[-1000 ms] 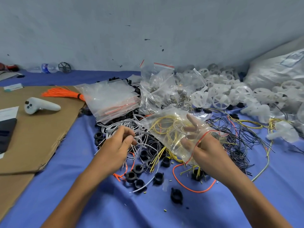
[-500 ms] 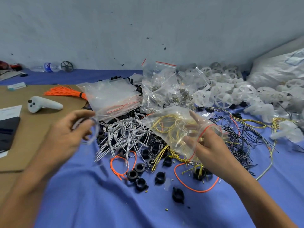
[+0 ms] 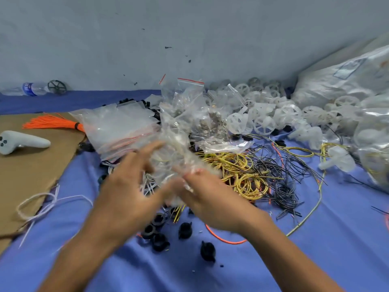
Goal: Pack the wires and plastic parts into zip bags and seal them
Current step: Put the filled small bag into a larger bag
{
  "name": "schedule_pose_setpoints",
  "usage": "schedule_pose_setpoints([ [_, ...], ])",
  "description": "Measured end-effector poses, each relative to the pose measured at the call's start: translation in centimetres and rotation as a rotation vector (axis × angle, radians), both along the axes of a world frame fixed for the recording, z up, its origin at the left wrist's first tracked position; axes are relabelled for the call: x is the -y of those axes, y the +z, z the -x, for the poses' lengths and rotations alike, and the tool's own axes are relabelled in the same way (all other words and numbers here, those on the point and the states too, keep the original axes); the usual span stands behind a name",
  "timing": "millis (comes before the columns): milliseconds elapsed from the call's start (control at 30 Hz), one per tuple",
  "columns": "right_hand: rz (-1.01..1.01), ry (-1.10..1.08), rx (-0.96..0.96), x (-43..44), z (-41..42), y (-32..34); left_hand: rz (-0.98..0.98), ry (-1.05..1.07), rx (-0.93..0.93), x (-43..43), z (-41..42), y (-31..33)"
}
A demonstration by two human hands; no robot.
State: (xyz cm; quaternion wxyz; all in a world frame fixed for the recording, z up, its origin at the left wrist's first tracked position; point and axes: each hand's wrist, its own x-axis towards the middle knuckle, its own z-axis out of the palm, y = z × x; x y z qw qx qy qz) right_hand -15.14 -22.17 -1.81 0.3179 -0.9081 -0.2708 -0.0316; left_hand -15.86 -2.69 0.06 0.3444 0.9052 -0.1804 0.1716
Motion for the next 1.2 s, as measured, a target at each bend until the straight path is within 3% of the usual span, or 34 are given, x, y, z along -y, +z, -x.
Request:
schedule_pose_setpoints([
  [67, 0.096, 0.100, 0.000, 1.8, 1.8, -0.2, -0.140, -0.064, 0.015, 3.3, 0.2, -0.8],
  [133, 0.091, 0.033, -0.087, 5.3, 3.3, 0.0, -0.204, -0.052, 0.107, 4.2, -0.6, -1.5],
  [233, 0.015, -0.303, -0.022, 11.5, 4.3, -0.3, -0.238, -0.191, 0.080, 4.1, -1.4, -2.3],
  [333, 0.285, -0.684, -0.007, 15.9, 3.8, -1.7, -0.360, -0.238, 0.120, 4.0, -1.8, -3.3],
  [400, 0.429, -0.744, -0.130, 17.1, 3.5, -3.3, -0.250, -0.195, 0.138, 4.1, -2.7, -3.1],
  [467, 0.395, -0.752, -0.147, 17.3, 3.4, -4.2, -0.134, -0.156, 0.153, 4.7, -3.6, -2.5],
  [733, -0.195, -1.007, 0.305, 19.2, 4.0, -0.9, 0.024, -0.185, 0.186, 4.8, -3.6, -3.7],
  [800, -0.498, -1.038, 0.437, 18.7, 4.0, 0.6, 0.027, -0.148, 0.233, 4.6, -3.7, -3.8],
  [867, -0.855, -0.920, 0.421, 17.3, 4.3, 1.9, 0.022, -0.123, 0.286, 4.7, -3.7, -3.9],
  [933, -1.033, -0.706, 0.164, 15.0, 4.9, 2.6, 0.033, -0.116, 0.310, 4.8, -3.6, -4.0],
  [1000, -0.934, -0.525, -0.163, 11.9, 5.7, 2.0, 0.046, -0.113, 0.316, 4.9, -3.5, -4.0],
  [1067, -0.732, -0.396, -0.365, 8.3, 6.1, 0.5, 0.020, -0.109, 0.333, 5.2, -3.1, -4.2],
  [1200, -0.389, -0.399, -0.338, 4.1, 4.6, -2.9, -0.082, -0.163, 0.392, 6.1, -2.0, -4.4],
])
